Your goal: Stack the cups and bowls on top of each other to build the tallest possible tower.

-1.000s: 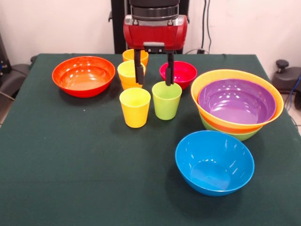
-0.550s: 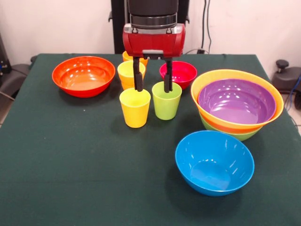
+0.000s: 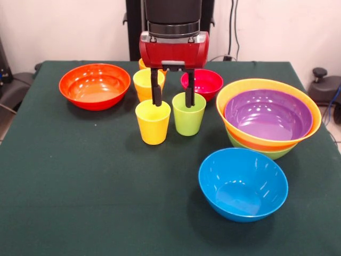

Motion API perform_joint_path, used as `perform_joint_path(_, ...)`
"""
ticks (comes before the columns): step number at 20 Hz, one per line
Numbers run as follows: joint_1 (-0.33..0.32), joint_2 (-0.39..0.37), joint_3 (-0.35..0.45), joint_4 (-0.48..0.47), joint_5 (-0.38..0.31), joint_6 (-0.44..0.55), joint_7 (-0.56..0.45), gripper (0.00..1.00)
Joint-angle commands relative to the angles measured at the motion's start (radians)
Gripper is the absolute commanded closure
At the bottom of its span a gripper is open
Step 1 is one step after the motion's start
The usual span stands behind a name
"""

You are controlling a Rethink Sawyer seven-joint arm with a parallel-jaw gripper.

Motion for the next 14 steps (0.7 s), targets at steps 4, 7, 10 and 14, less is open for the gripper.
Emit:
perform_joint_path(4, -0.013, 0.02, 0.062, -0.001, -0.075, 0.019, -0.166, 0.0)
perform_joint_path(7, -0.03, 0.018, 0.094, 0.018, -0.071, 0.076, -0.233, 0.0)
perform_joint_path(10, -0.026, 0.014, 0.093, 0.011, -0.095, 0.133, -0.278, 0.0)
perform_joint_path(14, -0.026, 0.029, 0.1, 0.023, -0.13, 0.146, -0.304, 0.0)
